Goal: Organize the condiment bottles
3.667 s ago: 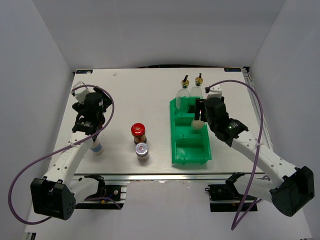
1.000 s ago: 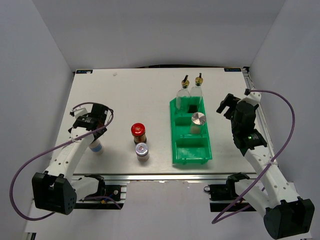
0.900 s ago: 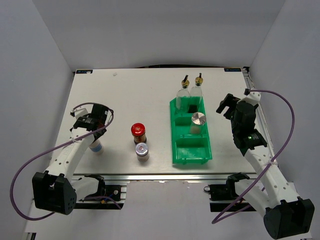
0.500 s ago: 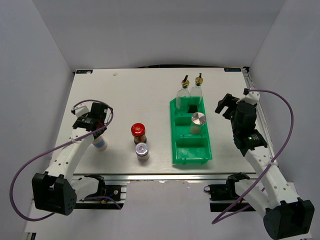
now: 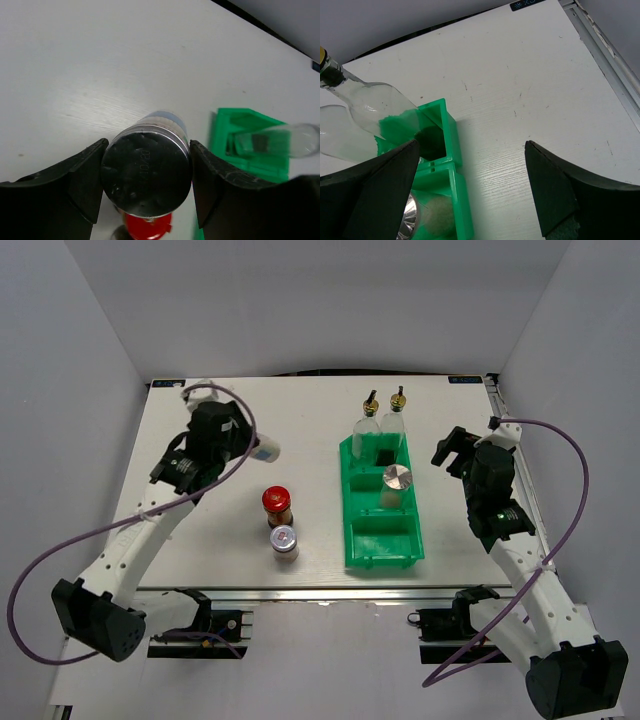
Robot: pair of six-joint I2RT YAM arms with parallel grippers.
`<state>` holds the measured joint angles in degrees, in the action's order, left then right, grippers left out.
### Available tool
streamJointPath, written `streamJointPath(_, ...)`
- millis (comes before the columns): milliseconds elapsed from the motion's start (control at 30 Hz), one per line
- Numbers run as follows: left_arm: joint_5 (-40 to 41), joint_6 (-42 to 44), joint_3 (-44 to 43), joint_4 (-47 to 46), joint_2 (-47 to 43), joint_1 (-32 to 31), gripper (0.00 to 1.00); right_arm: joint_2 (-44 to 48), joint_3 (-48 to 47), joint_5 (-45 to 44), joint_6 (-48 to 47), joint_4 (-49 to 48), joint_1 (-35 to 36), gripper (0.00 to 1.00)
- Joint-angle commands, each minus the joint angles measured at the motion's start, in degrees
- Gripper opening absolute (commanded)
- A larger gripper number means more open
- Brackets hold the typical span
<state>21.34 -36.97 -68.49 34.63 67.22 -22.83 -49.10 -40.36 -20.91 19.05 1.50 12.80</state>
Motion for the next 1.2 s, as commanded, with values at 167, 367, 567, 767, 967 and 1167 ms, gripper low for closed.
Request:
streamJointPath(167, -4.6, 8.3, -7.8, -10.5, 9.7, -12.8, 0.00, 0.5, 0.6, -0.9, -0.7, -3.2, -0.7, 0.89)
streamJointPath(367, -8.2, 13.2, -11.7, -11.5, 16.8, -19.5, 0.00, 0.5, 0.6, -1.2, -0.7, -3.0, -1.0, 0.89)
streamJointPath(567, -8.7, 14.7, -15.7, -10.9, 22.7, -23.0, 0.00, 0.6, 0.5, -1.2, -0.8, -2.7, -1.3, 0.90)
streamJointPath(767, -9.0, 15.5, -18.1, -9.8, 26.4, -24.6, 0.00, 0.7, 0.6, -1.3, -0.8, -2.6, -1.5, 0.89)
streamJointPath(967, -9.6, 15.7, -18.8, -10.6, 28.9, -25.8, 0.00, 0.5, 0.6, -1.1, -0.9, -2.7, -1.6, 0.89)
streamJointPath(1167, -10.9, 16.1, -21.4, -10.4, 32.7, -26.4, 0.00, 0.7, 0.9, -1.2, -1.3, -2.8, -1.6, 0.89)
